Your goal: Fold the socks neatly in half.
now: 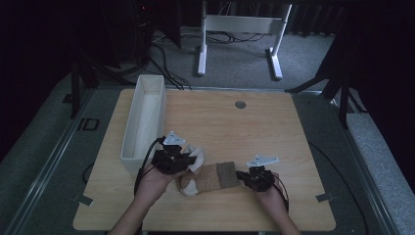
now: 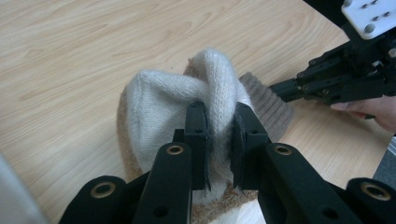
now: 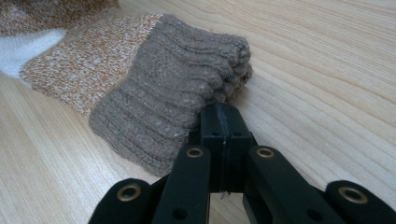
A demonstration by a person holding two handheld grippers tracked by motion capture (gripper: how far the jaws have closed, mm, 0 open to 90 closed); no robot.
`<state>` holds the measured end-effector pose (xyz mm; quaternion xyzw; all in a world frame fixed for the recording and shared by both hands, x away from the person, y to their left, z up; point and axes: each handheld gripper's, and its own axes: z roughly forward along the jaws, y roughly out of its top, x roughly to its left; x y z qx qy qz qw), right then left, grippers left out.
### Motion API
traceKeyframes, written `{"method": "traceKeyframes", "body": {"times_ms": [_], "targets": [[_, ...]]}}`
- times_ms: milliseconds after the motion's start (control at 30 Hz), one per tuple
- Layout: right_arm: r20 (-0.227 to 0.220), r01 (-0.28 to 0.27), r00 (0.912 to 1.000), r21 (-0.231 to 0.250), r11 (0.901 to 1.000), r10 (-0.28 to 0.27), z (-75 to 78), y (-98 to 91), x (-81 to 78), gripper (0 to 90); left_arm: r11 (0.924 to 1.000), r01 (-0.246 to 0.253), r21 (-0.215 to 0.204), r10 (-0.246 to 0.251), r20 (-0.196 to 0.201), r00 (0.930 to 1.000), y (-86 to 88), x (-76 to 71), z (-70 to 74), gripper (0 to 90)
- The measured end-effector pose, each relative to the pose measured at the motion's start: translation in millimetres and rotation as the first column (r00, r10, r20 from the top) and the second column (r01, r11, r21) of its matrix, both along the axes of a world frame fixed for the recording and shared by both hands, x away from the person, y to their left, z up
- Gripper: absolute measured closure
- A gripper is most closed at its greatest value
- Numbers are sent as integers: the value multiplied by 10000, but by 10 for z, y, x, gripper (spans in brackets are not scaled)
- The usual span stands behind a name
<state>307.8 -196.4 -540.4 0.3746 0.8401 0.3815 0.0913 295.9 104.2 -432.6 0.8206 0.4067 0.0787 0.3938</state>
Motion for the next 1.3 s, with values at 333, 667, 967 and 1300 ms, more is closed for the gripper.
{"method": "traceKeyframes", "body": {"times_ms": [333, 667, 967, 1300], "targets": [[-6, -4, 10000, 89, 10000, 4, -3, 5, 1, 896, 9984, 540, 193, -539, -73, 9985, -328, 64, -39, 795], [-46, -13, 10000, 178, 9998, 14, -11, 6, 4, 897, 9937, 1034, 442, -1021, -302, 9943, -657, 142, -165, 795], [-47, -45, 10000, 250, 9997, 46, -12, -2, 9, 897, 9886, 1330, 705, -1295, -520, 9902, -862, 184, -244, 793], [-82, -50, 10000, 281, 9996, 53, -16, -8, 15, 897, 9846, 1484, 922, -1419, -739, 9871, -1052, 226, -417, 790]]}}
